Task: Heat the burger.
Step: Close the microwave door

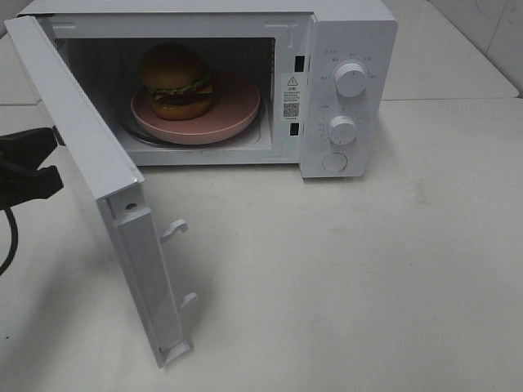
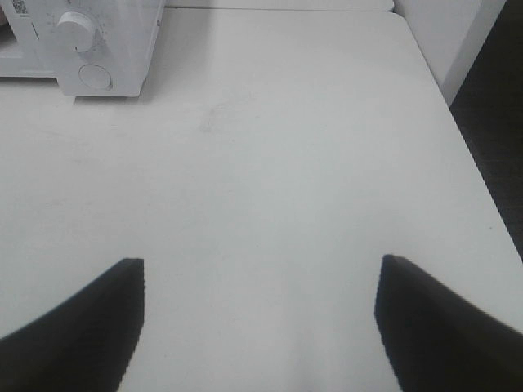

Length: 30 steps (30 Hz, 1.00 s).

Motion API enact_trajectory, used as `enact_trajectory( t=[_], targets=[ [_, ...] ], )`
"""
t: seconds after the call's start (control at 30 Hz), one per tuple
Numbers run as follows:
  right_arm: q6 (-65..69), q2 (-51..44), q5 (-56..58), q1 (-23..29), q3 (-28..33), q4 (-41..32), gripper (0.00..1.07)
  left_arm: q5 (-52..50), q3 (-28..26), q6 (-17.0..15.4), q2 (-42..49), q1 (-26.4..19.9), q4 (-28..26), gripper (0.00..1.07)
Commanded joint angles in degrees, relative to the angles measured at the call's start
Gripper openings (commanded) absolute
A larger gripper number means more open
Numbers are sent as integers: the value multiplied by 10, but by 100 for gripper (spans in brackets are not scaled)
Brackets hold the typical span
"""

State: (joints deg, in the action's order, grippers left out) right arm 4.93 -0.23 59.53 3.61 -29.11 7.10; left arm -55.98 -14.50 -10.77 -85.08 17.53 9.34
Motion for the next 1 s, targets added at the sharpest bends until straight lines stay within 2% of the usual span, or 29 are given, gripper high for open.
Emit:
enact_trajectory(
  t=[0.03, 0.43, 0.53, 0.6, 0.77, 0.8, 0.83, 0.87, 0.9, 0.97, 1.0],
  targets=[
    [2, -15, -1, -2, 1, 1, 76, -7, -14, 17, -22, 33, -46, 0],
    [2, -15, -1, -2, 1, 1, 76, -6, -78, 23, -108, 128, -151, 0],
    [2, -15, -1, -2, 1, 1, 76, -6, -105, 37, -129, 152, -175, 0],
    [2, -15, -1, -2, 1, 1, 76, 6, -141, 54, -155, 181, -203, 0],
    [2, -15, -1, -2, 1, 1, 76, 33, -189, 82, -176, 204, -238, 0],
    [2, -15, -1, -2, 1, 1, 76, 47, -211, 104, -185, 214, -258, 0],
    [2, -15, -1, -2, 1, 1, 76, 47, -211, 104, -185, 214, -258, 0],
    [2, -15, -1, -2, 1, 1, 76, 66, -235, 129, -193, 223, -275, 0],
    [2, -15, -1, -2, 1, 1, 76, 66, -235, 129, -193, 223, -275, 0],
    [2, -15, -1, -2, 1, 1, 76, 92, -273, 170, -203, 233, -307, 0],
    [2, -15, -1, -2, 1, 1, 76, 92, -273, 170, -203, 233, -307, 0]
  ],
)
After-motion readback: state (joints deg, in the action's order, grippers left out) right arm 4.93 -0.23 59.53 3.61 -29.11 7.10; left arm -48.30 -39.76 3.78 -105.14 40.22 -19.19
